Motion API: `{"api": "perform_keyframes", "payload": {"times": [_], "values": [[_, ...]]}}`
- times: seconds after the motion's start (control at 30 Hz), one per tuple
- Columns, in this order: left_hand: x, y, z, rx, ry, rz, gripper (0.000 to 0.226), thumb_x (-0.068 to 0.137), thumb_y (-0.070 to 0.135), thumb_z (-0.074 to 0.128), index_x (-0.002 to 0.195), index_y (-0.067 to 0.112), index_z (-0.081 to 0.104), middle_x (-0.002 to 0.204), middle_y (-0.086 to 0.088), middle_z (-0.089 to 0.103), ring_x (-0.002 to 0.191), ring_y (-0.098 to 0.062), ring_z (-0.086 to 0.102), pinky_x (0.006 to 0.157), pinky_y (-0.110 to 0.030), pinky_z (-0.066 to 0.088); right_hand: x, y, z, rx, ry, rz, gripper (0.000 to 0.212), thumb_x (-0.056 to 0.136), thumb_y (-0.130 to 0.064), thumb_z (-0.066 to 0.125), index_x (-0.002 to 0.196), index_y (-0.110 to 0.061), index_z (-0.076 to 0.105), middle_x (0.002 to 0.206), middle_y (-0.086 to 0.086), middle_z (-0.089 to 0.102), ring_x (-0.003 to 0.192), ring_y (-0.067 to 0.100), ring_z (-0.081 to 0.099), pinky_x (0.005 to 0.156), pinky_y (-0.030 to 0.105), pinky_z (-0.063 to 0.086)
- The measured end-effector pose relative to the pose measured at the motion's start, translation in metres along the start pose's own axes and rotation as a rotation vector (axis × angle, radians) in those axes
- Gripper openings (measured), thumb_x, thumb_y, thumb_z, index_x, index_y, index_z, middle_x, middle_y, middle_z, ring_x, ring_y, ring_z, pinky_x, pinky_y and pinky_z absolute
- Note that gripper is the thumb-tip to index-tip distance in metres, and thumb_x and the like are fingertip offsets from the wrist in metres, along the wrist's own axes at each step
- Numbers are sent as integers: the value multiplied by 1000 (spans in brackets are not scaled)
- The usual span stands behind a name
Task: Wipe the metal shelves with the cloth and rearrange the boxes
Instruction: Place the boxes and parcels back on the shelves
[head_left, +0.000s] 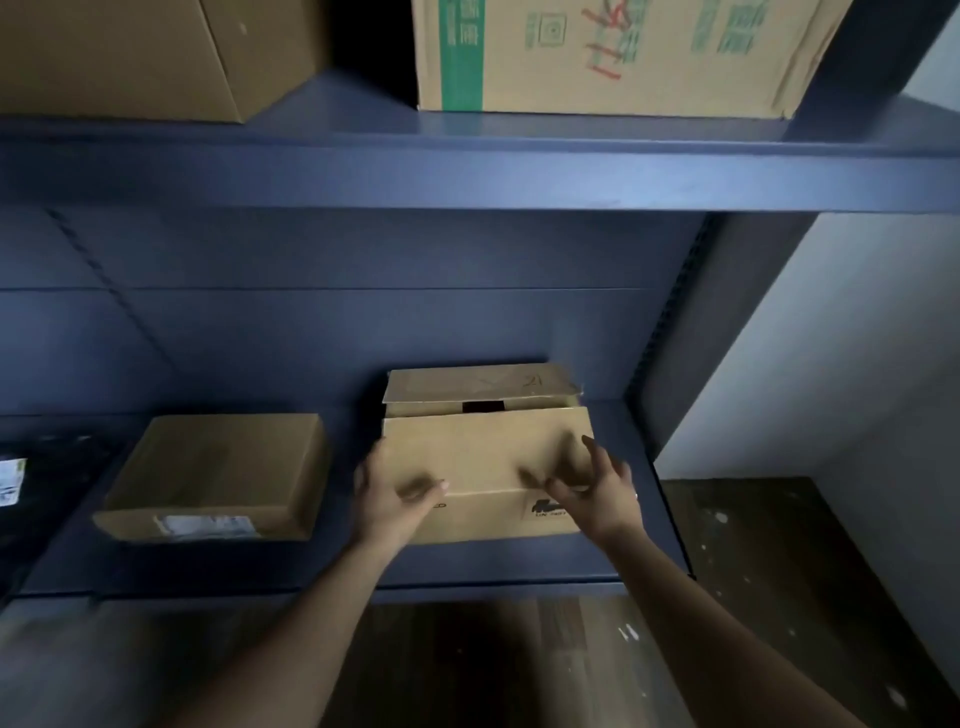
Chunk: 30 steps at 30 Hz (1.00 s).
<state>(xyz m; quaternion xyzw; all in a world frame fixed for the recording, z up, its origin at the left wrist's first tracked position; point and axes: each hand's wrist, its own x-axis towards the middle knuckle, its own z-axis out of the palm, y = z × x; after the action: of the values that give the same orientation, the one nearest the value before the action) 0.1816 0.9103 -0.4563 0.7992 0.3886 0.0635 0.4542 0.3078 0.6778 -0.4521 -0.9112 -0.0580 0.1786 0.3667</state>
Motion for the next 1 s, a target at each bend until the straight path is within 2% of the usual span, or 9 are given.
{"api": "perform_keyframes", "payload": {"times": [0.07,0.23,0.47,0.73,0.9,1.0], "values": [[12,-11,11,30,-33,47,110,72,49,86,158,37,18,158,-5,23,136,-34,42,98,-43,47,10,5,6,-1,-40,-24,91,81,-57,76,156,-36,29,156,9,29,133,35,47,107,45,45],[21,-20,20,70,-46,64,97,78,47,83,156,35,27,159,-5,21,137,-33,40,85,-34,44,19,15,12,-67,-65,-64,86,86,-56,72,157,-40,26,150,10,37,128,32,51,100,40,47],[24,-27,18,95,-21,114,95,75,51,83,153,35,33,156,-2,27,136,-28,42,85,-32,42,33,30,14,-51,-92,-112,94,79,-65,73,156,-47,22,148,9,40,132,32,45,102,43,45],[29,-38,18,79,-9,131,99,67,63,83,152,45,35,155,3,37,137,-26,44,93,-37,47,41,43,13,-40,-110,-139,98,82,-37,82,156,-51,20,141,5,47,128,28,48,102,40,46],[31,-42,21,122,-38,159,105,69,53,87,155,42,28,155,-1,36,136,-26,43,94,-39,48,46,44,19,16,-71,-157,93,84,-28,82,156,-46,27,136,3,48,116,18,46,96,32,45],[24,-39,18,126,-8,173,98,71,50,86,154,40,34,151,-2,42,134,-27,46,91,-38,49,41,44,19,48,-20,-154,85,85,-28,81,153,-47,33,130,2,42,109,19,47,89,26,42]]}}
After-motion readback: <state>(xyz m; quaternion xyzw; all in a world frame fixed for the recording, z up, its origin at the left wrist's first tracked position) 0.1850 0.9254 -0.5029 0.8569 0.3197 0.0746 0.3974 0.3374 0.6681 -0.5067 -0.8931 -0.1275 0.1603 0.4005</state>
